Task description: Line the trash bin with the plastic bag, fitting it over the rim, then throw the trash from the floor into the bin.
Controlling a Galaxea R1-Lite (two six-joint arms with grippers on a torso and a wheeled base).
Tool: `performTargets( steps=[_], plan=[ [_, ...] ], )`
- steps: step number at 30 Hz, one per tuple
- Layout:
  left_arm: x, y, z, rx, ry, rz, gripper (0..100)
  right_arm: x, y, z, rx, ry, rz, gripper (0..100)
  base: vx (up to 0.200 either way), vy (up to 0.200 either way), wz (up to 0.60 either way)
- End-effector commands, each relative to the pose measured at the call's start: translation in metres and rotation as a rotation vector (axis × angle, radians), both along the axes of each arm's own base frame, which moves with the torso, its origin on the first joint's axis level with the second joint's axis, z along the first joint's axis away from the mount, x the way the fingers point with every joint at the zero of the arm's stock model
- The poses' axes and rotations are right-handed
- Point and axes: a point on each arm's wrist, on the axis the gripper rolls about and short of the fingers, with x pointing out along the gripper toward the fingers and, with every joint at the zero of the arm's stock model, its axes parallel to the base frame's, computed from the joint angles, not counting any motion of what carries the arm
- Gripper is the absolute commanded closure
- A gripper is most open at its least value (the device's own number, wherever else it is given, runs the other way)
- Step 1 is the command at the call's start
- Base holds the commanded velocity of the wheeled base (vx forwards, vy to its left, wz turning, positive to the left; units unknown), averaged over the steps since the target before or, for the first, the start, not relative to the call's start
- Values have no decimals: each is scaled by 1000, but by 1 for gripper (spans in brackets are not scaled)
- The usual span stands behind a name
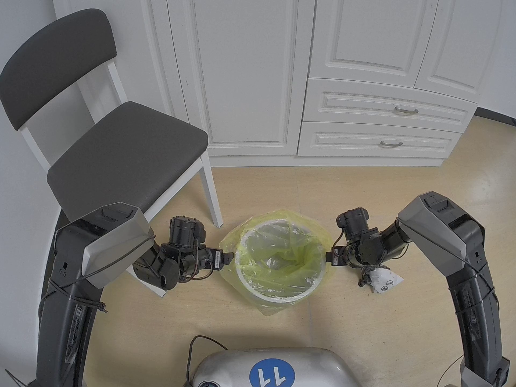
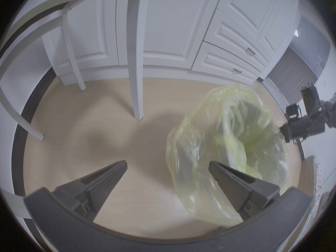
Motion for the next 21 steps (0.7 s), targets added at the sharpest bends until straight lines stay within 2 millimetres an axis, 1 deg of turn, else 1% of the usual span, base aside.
performTargets(
  steps=[1,4,8,13,14,16,18,21],
  plan=[
    [13,-13,-7,-15,-18,36,0,12,1,-6,36,-30,-34,0,0,0,0],
    [16,-17,-4,-30,-26,50,0,20,-2,-7,60,-53,-62,0,0,0,0],
    [17,-18,-5,-41,-25,59,0,29,-5,-7,93,-78,-90,0,0,0,0],
    [14,-17,-8,-29,-5,57,0,33,-10,-16,93,-48,-98,0,0,0,0],
    [13,-17,-9,-20,15,57,0,35,-11,-22,88,-31,-103,0,0,0,0],
    [11,-17,-9,-11,33,53,0,37,-11,-27,82,-10,-103,0,0,0,0],
    [7,-17,-11,3,59,50,0,39,-13,-28,86,14,-100,0,0,0,0],
    [3,-15,-10,16,85,44,0,41,-13,-28,86,63,-94,0,0,0,0]
  ],
)
